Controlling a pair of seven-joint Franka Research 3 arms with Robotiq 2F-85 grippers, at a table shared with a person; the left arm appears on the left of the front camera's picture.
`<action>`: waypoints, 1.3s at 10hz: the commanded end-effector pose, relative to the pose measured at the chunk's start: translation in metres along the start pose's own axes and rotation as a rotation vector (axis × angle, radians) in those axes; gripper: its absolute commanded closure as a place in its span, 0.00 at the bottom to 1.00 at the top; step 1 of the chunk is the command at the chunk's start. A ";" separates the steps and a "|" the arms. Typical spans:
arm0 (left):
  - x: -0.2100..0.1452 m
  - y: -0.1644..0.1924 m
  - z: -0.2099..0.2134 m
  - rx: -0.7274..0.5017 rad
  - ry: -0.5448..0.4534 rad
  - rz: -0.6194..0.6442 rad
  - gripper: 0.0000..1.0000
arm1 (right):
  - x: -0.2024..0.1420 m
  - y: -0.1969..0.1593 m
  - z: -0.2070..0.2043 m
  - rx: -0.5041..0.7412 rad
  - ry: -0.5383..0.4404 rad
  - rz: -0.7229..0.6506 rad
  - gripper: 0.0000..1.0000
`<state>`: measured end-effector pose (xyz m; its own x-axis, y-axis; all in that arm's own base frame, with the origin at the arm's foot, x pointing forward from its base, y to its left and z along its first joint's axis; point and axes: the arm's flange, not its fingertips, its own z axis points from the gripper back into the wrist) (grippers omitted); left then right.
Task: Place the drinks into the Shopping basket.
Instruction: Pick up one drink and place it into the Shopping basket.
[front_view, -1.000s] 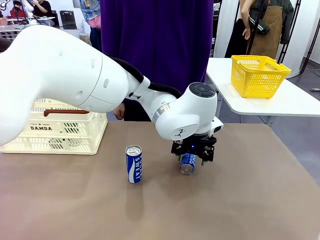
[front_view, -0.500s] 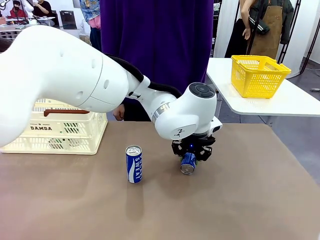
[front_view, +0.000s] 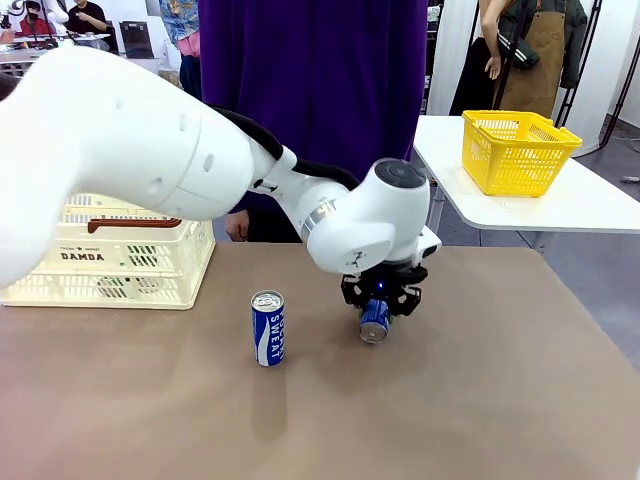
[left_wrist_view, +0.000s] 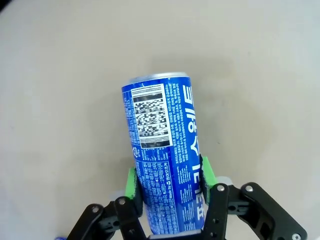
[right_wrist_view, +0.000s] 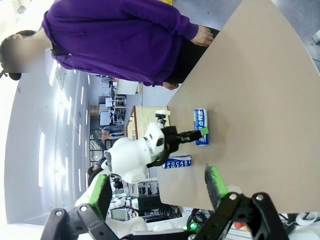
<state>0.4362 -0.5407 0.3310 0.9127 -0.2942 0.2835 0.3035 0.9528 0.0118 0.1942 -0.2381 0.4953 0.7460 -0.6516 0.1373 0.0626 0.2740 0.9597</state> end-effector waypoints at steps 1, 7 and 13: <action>0.011 0.036 0.081 -0.080 0.021 0.006 1.00 | 0.003 0.001 0.000 0.026 -0.008 0.026 0.00; -0.096 0.069 0.200 -0.279 -0.071 -0.207 1.00 | 0.003 0.001 0.000 0.026 -0.008 0.026 0.00; -0.086 0.052 0.197 -0.249 -0.025 -0.187 1.00 | 0.003 0.001 0.000 0.026 -0.008 0.026 0.00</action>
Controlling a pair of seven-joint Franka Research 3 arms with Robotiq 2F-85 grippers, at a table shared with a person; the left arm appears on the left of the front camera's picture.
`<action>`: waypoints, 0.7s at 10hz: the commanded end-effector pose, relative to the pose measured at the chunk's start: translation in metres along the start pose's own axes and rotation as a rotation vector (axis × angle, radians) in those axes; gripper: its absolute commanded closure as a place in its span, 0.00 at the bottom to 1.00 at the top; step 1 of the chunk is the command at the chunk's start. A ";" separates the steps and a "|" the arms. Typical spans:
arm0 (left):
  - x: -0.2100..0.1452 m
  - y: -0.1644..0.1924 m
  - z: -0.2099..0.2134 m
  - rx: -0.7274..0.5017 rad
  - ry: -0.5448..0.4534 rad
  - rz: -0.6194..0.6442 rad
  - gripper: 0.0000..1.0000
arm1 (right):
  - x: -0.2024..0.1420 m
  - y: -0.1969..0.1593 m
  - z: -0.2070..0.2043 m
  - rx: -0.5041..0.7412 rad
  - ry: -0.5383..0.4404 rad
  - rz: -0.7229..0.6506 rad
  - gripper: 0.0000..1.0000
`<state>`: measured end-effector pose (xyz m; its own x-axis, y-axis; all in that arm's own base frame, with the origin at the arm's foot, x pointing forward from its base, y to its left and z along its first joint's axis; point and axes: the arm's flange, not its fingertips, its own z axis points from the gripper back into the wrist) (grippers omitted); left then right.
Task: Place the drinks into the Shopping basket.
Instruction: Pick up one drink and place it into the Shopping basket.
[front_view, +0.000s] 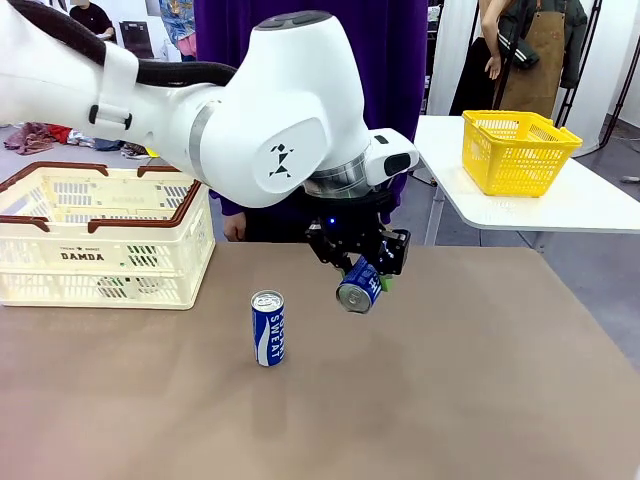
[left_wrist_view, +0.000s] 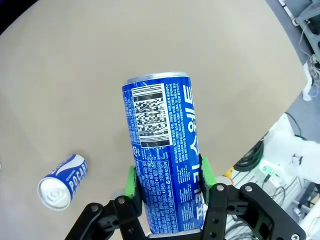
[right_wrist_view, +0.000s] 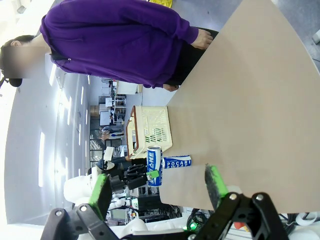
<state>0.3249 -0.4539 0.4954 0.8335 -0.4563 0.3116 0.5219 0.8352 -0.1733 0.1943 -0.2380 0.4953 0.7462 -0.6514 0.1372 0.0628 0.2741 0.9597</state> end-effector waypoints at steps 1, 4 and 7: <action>0.000 -0.011 -0.008 -0.018 0.114 -0.107 1.00 | 0.003 0.001 0.000 0.026 -0.008 0.026 0.00; 0.039 0.003 0.068 -0.085 0.128 -0.142 1.00 | 0.003 0.001 0.000 0.026 -0.008 0.026 0.00; 0.069 0.040 0.146 -0.109 0.133 -0.129 1.00 | 0.003 0.001 0.000 0.026 -0.008 0.026 0.00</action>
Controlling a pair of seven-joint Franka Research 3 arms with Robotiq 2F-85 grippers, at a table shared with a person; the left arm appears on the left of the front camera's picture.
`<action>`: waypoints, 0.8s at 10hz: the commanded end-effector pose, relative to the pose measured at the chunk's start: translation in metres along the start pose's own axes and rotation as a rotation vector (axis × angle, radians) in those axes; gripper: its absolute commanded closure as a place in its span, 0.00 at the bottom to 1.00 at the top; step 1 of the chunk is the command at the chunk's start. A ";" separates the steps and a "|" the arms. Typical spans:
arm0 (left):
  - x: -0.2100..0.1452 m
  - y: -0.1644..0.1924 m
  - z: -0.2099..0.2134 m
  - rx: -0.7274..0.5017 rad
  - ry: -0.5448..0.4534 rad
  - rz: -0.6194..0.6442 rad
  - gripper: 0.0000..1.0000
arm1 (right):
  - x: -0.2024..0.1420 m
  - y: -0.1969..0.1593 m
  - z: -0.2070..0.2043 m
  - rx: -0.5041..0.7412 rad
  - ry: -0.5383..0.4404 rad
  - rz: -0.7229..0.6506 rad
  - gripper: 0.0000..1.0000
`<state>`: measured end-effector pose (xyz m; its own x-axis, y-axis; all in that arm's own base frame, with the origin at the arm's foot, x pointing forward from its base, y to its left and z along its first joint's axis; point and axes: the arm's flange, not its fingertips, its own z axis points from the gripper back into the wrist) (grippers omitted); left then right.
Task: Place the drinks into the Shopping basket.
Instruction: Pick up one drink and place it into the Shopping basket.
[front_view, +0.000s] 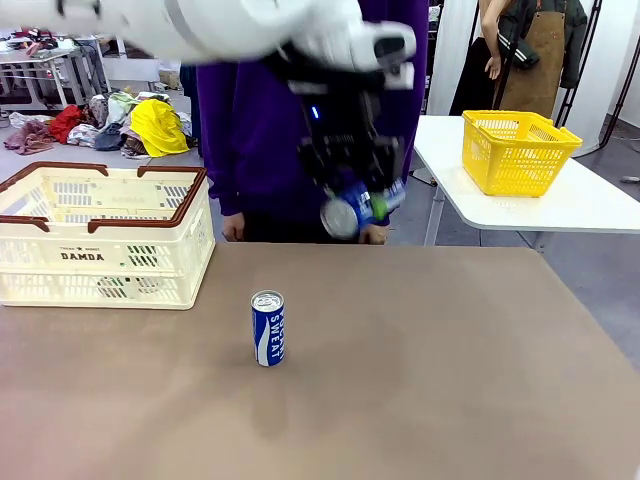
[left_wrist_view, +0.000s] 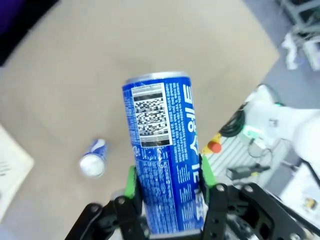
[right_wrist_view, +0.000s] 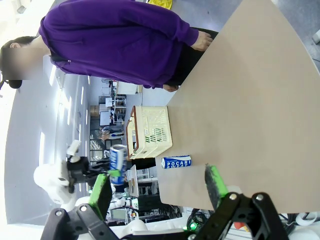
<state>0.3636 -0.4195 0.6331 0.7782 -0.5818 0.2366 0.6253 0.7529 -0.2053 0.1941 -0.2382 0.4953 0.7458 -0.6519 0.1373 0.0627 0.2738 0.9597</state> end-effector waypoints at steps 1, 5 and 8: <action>0.005 0.042 0.037 -0.042 0.034 -0.001 1.00 | 0.003 0.002 0.000 0.026 -0.008 0.026 0.00; -0.053 0.225 0.093 -0.003 -0.133 0.419 1.00 | 0.003 0.002 0.000 0.026 -0.008 0.026 0.00; -0.142 0.340 0.124 -0.025 -0.294 0.679 1.00 | 0.003 0.002 0.000 0.026 -0.008 0.026 0.00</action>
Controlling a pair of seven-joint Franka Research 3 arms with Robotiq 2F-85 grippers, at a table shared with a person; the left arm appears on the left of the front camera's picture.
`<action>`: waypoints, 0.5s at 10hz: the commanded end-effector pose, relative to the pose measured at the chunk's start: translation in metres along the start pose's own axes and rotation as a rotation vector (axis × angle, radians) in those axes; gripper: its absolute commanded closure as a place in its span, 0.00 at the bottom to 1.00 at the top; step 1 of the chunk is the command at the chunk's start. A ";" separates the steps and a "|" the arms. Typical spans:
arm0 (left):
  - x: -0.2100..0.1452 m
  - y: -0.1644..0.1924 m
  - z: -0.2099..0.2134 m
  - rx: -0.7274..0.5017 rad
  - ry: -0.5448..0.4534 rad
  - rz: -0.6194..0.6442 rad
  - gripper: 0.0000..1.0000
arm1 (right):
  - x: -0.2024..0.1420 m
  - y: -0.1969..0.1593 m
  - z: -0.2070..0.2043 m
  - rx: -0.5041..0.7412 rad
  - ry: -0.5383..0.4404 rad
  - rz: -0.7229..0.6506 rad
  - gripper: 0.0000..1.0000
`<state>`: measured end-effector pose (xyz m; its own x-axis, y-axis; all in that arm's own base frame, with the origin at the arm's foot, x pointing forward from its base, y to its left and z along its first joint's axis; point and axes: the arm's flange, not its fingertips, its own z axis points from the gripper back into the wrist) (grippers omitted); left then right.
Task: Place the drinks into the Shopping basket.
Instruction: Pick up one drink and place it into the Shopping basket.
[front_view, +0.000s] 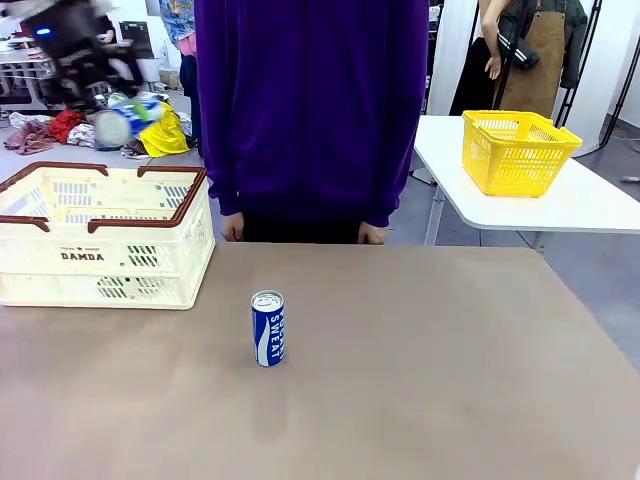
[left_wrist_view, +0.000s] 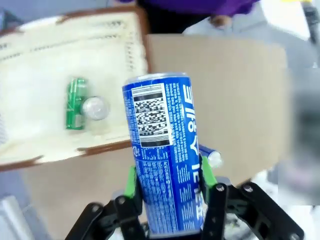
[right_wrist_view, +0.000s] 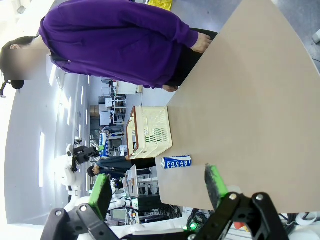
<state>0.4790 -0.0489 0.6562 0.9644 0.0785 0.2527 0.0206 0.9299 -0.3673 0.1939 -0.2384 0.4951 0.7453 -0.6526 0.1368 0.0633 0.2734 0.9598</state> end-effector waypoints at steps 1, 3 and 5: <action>-0.024 0.043 -0.004 0.001 -0.051 0.096 1.00 | 0.003 0.002 -0.001 0.026 -0.007 0.027 0.00; -0.031 0.091 -0.025 0.062 -0.099 0.218 1.00 | 0.003 0.002 -0.001 0.026 -0.007 0.027 0.00; -0.028 0.111 -0.051 0.176 -0.162 0.293 1.00 | 0.003 0.002 -0.001 0.026 -0.007 0.027 0.00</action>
<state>0.4661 0.0469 0.5670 0.9015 0.3446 0.2620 -0.2496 0.9083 -0.3356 0.1939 -0.2383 0.4952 0.7453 -0.6525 0.1369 0.0632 0.2736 0.9598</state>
